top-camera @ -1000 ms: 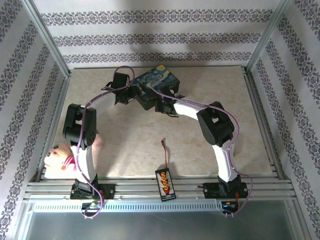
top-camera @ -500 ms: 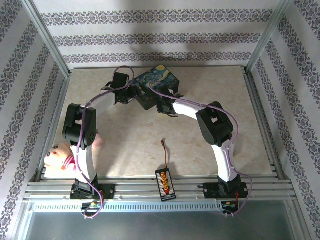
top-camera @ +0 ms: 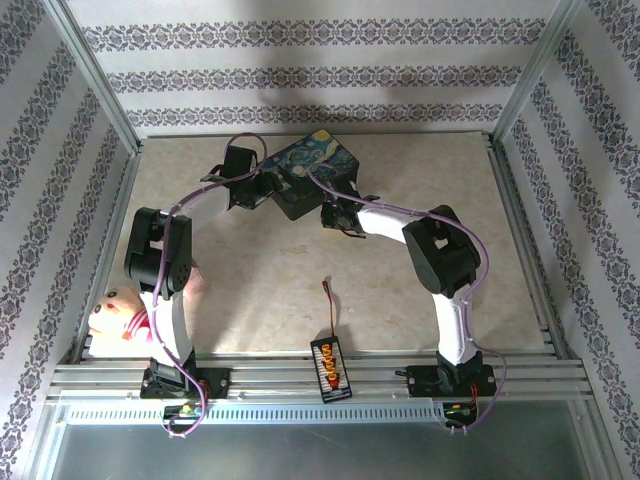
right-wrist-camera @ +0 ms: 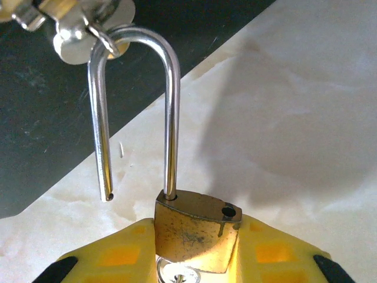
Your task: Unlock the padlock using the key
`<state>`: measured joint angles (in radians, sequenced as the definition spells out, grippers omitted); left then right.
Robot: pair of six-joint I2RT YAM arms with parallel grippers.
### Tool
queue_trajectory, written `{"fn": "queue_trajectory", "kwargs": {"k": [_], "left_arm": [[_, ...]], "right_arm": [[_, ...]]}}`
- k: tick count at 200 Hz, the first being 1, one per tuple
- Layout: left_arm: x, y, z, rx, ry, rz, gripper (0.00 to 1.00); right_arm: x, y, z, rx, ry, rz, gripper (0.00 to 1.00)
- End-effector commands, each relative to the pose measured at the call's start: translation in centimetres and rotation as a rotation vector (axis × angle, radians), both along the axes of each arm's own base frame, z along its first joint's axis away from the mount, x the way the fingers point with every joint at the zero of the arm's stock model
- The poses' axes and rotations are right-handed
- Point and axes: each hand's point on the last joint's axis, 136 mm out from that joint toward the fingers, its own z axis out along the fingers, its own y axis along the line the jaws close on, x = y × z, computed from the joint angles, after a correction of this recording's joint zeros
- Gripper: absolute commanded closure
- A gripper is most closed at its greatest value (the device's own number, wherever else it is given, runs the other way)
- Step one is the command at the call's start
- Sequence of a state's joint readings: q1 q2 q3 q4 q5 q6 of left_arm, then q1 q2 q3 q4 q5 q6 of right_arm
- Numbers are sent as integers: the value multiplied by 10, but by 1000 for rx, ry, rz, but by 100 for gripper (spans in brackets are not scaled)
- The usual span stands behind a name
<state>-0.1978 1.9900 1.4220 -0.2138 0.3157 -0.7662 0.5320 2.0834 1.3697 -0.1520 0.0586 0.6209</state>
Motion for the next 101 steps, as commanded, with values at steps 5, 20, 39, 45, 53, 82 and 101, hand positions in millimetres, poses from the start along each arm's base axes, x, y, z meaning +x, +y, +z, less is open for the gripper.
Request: {"fn": "queue_trajectory", "kwargs": {"k": [5,20,39,45,53,82,101], "left_arm": [[-37,38,-57,97,214,80,47],[-38,37,-56,94,211,78,47],[-39,37,-55,88,207,78,47],[-39,37,-55,86,206,78,47],[-39,36,-54,83,203,78,47],[-44,35,-58,65,210,81,47],[-48,32,-62,49,221,81,47]], "right_arm": [[5,2,14,85,-33,7,100],[7,3,15,124,-35,0,100],[10,4,19,164,-42,-7,100],[11,5,19,176,-43,-8,100],[13,5,20,195,-45,-16,100],[20,6,24,278,-56,-47,100],[23,8,25,314,-60,-68,100]]}}
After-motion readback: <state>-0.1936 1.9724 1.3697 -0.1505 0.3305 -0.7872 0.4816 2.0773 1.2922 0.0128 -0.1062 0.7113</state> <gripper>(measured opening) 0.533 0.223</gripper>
